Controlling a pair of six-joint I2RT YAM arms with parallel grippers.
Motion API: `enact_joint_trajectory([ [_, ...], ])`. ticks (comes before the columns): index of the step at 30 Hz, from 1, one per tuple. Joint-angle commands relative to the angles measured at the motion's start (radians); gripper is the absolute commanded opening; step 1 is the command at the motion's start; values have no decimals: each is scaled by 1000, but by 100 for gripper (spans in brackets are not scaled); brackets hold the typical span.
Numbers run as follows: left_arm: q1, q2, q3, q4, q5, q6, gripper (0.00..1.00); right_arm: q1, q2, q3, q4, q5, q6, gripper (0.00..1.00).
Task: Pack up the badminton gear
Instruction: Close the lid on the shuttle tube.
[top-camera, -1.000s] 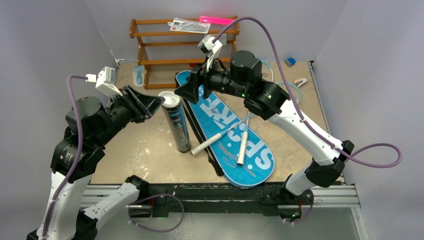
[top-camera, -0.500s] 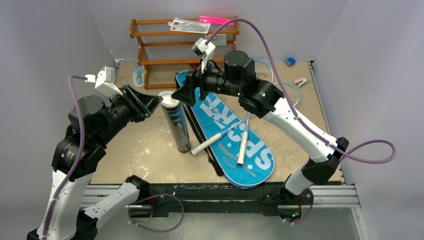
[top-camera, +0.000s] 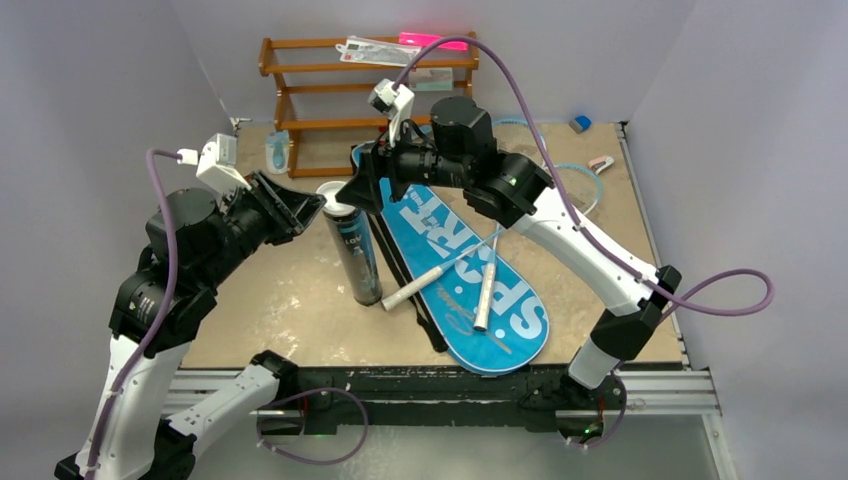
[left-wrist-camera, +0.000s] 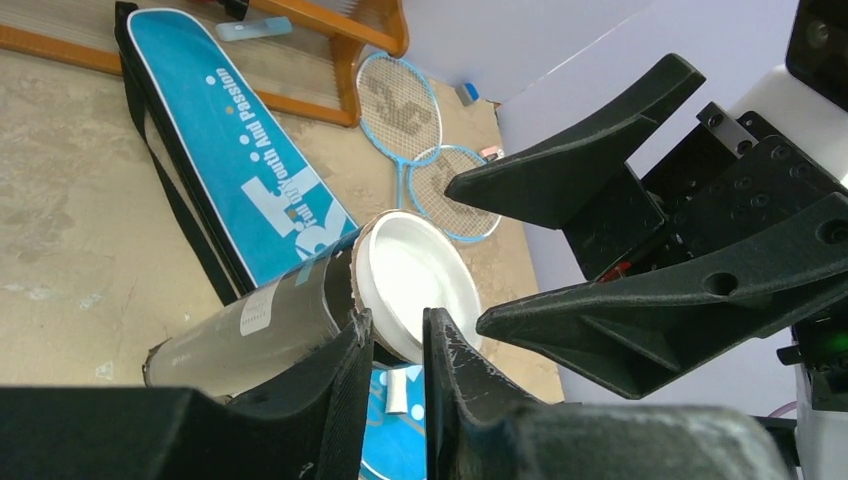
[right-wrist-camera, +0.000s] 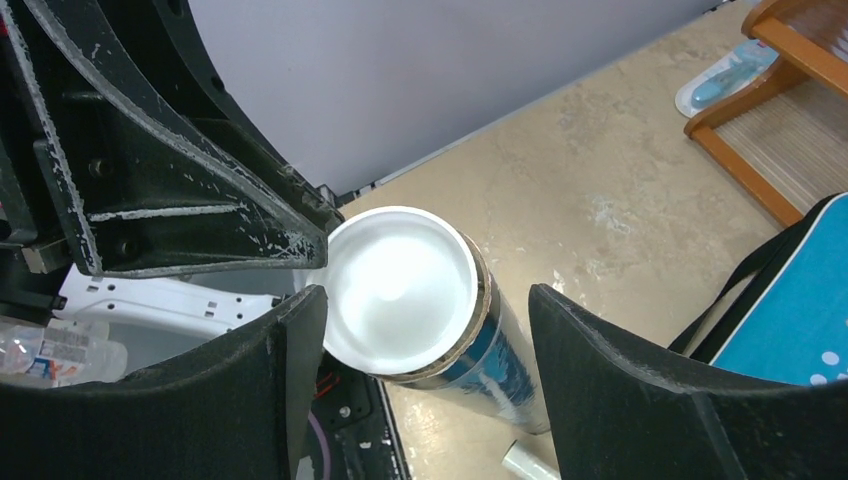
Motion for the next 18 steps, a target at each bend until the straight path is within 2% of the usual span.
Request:
enact_joint_trajectory([
  [1, -4, 1, -10, 6, -3, 17, 20, 3, 14, 62, -32, -32, -8, 76],
  [18, -4, 4, -23, 9, -4, 45, 18, 2, 55, 79, -70, -40, -3, 73],
])
